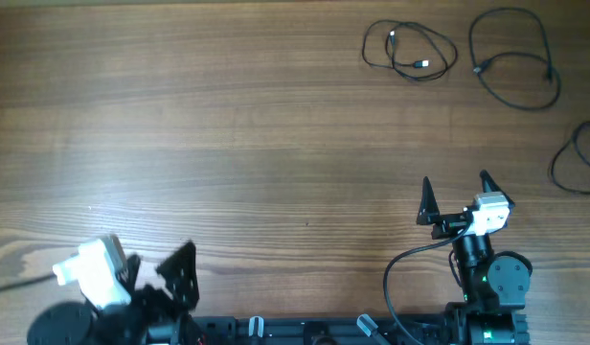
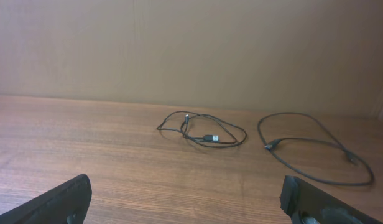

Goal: Untangle cables

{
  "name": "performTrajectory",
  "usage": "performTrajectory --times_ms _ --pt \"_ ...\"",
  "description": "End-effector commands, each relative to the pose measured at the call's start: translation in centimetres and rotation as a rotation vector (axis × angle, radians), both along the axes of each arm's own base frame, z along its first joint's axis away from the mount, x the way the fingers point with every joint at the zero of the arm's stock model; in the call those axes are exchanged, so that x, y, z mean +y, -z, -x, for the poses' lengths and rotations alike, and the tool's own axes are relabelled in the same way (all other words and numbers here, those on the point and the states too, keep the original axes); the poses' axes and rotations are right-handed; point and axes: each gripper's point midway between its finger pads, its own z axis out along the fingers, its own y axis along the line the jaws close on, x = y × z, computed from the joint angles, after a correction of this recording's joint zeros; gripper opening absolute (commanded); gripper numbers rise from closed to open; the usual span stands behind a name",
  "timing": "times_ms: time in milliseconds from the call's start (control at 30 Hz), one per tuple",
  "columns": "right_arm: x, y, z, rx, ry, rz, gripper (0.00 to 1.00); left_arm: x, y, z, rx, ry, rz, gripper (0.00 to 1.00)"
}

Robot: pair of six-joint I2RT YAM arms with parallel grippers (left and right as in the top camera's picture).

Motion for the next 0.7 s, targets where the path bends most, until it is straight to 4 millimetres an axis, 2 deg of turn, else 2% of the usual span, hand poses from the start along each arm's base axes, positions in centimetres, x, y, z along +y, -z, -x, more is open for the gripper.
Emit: performTrajectory --times_ms 0,233,433,667 --pt "-0.3 -0.3 0.0 -0.014 0.014 0.014 1.00 0.1 1.4 2.7 -0.010 0.000 -0.020 1.00" --pt "-0.3 -0.2 0.0 -0.013 0.014 0.014 1.00 0.0 4.1 7.7 -0.049 0.008 -0.021 1.00" --pt "-0.3 -0.3 0.0 -0.014 0.014 0.014 1.00 -0.2 4.0 7.9 -0.054 0.076 -0.019 1.00" --pt "-0.3 -0.2 0.0 -0.013 0.014 0.014 1.00 -0.2 4.0 7.9 -0.055 0.077 -0.019 1.00"
